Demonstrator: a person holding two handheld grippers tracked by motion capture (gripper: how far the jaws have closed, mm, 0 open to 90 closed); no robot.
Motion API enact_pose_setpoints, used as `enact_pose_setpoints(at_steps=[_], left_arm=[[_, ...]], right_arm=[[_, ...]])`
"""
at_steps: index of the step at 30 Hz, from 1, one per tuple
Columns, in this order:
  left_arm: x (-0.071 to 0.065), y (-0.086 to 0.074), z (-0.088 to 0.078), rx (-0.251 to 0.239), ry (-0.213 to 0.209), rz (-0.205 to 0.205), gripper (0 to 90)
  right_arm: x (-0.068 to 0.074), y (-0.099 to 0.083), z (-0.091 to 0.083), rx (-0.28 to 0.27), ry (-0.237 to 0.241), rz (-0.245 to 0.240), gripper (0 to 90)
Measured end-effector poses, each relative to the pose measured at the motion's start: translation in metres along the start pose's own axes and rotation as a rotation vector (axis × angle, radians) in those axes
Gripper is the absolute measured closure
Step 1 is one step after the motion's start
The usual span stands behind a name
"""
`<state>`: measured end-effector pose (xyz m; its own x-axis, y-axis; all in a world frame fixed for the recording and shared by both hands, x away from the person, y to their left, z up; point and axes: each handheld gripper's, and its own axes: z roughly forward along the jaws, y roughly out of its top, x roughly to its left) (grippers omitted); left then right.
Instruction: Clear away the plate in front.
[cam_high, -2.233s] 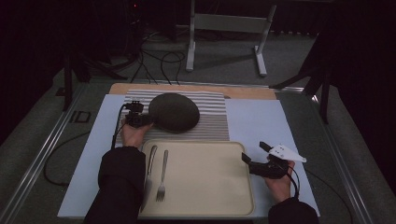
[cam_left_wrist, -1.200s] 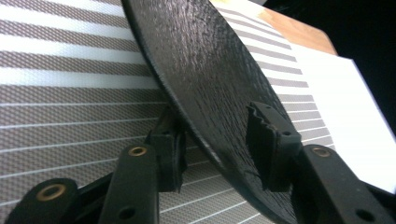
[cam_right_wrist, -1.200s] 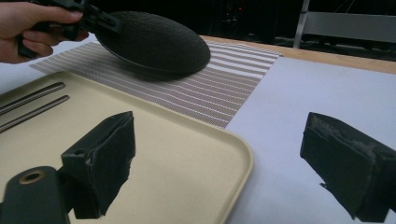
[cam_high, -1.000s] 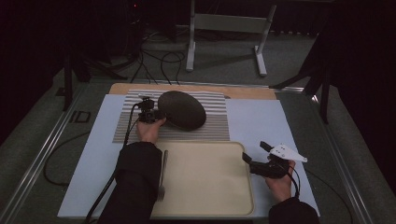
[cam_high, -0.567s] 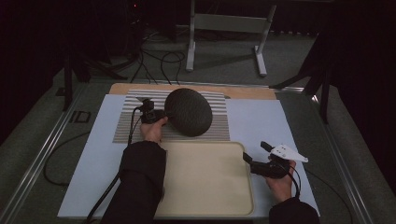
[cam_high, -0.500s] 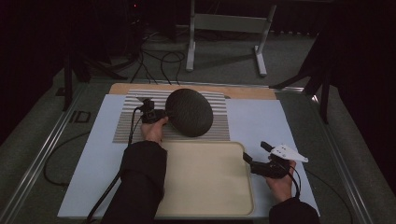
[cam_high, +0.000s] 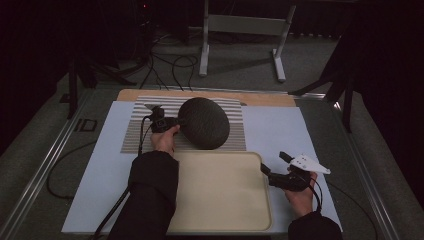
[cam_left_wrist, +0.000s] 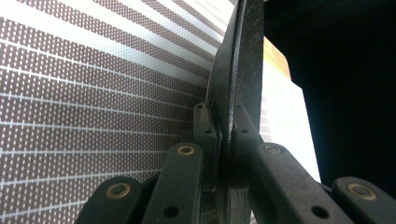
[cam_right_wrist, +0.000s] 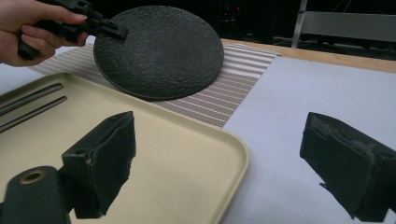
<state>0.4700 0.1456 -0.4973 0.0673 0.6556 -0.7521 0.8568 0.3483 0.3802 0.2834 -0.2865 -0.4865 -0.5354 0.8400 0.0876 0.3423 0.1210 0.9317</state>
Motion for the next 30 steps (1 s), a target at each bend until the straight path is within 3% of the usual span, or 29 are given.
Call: enact_pose_setpoints(at_steps=[8, 12, 24, 30], left_arm=[[-0.001, 0.0, -0.005, -0.001, -0.025, -0.001, 85.8], [-0.001, 0.0, -0.008, -0.004, -0.04, -0.029, 85.8], [0.001, -0.003, -0.017, 0.024, -0.053, -0.06, 85.7], [0.003, -0.006, -0.022, 0.037, -0.08, -0.083, 85.7]], right_arm=[[0.0, 0.0, 0.0, 0.001, -0.001, 0.001, 10.4], [0.0, 0.0, 0.0, 0.0, -0.002, 0.001, 10.4], [0.0, 0.0, 0.0, -0.002, -0.001, 0.005, 10.5], [-0.001, 0.0, -0.001, -0.005, -0.002, 0.007, 10.4]])
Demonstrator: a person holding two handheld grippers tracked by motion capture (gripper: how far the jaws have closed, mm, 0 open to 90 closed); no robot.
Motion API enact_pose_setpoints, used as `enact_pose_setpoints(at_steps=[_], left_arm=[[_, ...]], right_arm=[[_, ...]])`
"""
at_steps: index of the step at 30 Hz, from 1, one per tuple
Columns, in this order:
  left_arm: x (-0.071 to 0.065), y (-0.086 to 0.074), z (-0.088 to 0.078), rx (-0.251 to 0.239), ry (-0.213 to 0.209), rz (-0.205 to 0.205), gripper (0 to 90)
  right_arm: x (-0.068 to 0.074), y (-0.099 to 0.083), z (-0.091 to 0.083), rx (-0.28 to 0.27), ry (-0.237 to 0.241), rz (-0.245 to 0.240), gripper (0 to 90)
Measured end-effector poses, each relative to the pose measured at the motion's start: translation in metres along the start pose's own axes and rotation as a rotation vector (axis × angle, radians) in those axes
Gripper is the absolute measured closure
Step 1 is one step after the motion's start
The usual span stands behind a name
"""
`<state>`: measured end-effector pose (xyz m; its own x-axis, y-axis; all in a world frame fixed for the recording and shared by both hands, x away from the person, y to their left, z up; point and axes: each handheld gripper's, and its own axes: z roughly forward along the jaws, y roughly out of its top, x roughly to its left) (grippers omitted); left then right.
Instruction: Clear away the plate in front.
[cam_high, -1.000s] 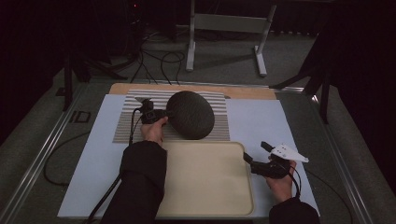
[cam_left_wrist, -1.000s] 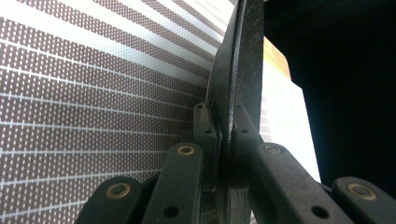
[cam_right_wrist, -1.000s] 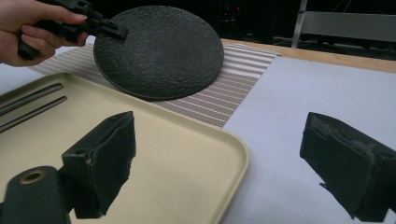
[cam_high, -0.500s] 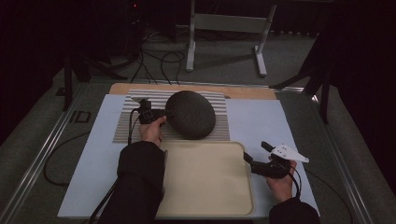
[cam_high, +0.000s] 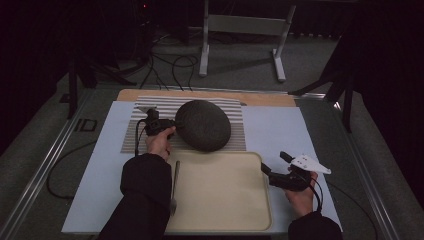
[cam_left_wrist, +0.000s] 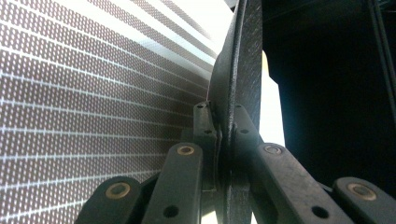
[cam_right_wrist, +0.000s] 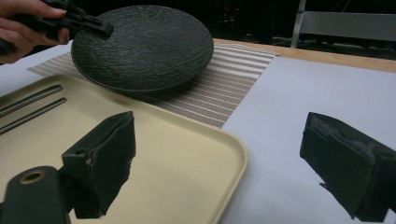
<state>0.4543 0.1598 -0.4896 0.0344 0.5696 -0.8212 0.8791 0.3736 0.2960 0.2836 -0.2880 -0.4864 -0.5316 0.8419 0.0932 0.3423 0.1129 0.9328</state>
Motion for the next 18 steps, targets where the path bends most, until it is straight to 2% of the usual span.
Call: enact_pose_setpoints(at_steps=[5, 11, 18], left_arm=[[-0.004, -0.002, -0.002, 0.016, 0.001, 0.012, 85.7], [-0.005, -0.007, -0.004, 0.033, -0.024, 0.008, 85.6], [-0.007, -0.013, -0.008, 0.038, -0.019, 0.014, 85.6]], right_arm=[[0.0, 0.0, 0.0, 0.0, -0.001, -0.001, 10.4], [-0.002, 0.0, -0.002, -0.001, -0.009, 0.002, 10.4], [-0.004, 0.0, -0.004, -0.005, -0.019, 0.005, 10.4]])
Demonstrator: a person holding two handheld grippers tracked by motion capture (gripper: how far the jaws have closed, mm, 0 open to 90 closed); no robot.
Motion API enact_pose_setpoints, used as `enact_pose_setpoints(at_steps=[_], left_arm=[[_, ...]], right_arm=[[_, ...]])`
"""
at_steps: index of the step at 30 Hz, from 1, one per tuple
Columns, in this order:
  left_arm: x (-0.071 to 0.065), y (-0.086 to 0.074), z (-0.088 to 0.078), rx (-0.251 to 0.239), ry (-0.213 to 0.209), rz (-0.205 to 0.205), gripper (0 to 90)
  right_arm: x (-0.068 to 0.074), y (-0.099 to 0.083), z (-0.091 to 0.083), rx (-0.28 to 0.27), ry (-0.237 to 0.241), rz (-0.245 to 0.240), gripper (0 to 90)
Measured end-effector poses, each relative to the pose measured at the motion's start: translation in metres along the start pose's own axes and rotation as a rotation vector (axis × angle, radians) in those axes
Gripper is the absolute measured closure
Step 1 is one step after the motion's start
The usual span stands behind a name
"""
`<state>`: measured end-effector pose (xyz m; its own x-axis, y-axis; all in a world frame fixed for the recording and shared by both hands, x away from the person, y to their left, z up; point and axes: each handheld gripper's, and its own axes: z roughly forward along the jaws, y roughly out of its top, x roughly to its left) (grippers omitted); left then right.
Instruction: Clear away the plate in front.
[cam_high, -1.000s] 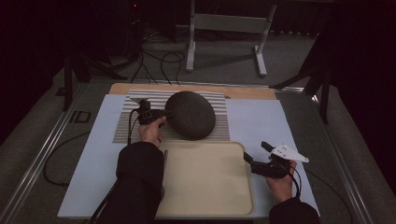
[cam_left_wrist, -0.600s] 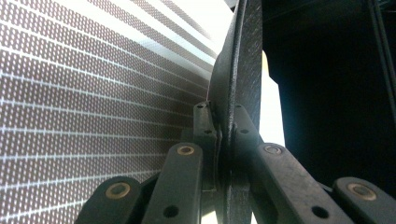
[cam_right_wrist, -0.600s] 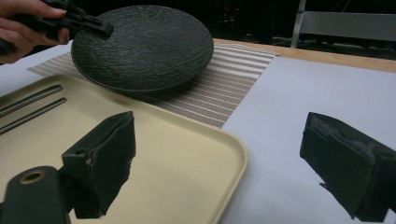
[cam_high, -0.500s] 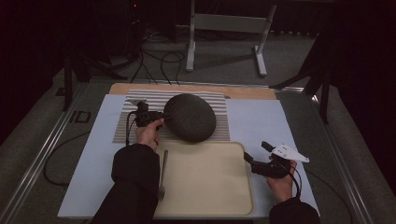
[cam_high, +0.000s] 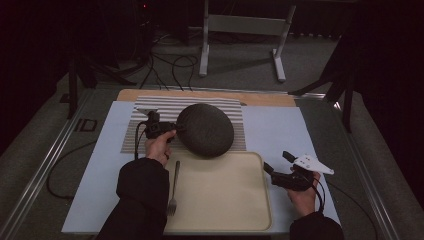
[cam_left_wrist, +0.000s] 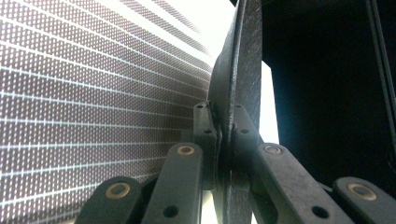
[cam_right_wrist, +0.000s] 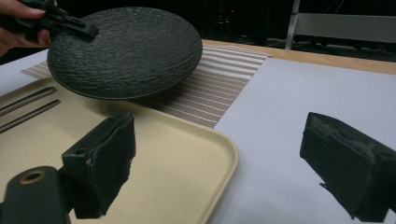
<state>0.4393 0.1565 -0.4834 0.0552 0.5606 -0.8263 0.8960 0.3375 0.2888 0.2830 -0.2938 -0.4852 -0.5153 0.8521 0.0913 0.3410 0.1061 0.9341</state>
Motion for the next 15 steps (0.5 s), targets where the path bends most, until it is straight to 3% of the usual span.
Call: enact_pose_setpoints(at_steps=[15], left_arm=[[0.0, -0.013, -0.008, 0.014, -0.034, 0.008, 85.6]], right_arm=[[0.0, 0.0, -0.002, 0.0, -0.002, -0.003, 10.4]])
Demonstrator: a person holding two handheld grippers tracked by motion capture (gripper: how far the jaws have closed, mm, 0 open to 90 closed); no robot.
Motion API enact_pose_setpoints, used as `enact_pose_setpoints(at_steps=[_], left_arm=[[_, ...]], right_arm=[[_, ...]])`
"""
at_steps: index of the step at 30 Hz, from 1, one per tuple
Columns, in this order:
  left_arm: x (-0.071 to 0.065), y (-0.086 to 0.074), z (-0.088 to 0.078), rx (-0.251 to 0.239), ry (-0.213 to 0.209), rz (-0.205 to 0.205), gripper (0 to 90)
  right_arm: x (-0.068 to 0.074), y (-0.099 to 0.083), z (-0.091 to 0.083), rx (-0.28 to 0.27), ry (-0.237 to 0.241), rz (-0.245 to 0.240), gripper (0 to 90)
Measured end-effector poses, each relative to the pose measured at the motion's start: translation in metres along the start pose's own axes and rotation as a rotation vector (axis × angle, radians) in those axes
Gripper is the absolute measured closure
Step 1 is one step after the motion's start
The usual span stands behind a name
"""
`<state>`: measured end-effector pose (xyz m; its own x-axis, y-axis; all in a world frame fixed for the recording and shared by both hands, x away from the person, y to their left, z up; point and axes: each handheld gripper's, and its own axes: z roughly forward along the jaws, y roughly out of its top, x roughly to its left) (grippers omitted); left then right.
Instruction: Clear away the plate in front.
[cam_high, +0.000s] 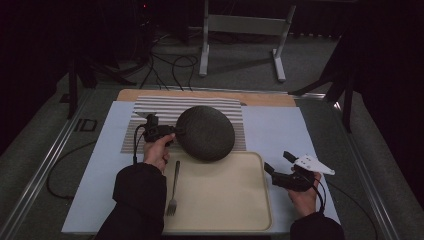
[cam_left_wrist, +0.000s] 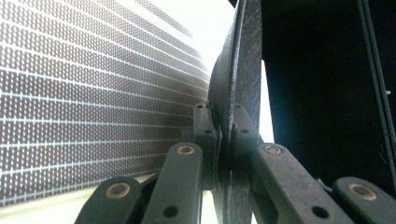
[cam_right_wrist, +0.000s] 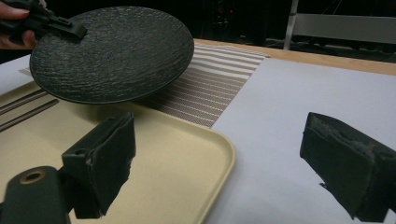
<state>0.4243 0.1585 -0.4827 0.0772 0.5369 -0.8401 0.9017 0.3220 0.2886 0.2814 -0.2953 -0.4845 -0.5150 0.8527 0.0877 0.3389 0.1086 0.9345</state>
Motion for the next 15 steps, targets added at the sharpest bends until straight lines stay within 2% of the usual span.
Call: enact_pose_setpoints(at_steps=[15], left_arm=[[0.0, -0.011, -0.009, 0.004, -0.018, 0.01, 85.6]], right_arm=[[-0.005, -0.005, -0.01, -0.001, -0.012, 0.011, 10.4]])
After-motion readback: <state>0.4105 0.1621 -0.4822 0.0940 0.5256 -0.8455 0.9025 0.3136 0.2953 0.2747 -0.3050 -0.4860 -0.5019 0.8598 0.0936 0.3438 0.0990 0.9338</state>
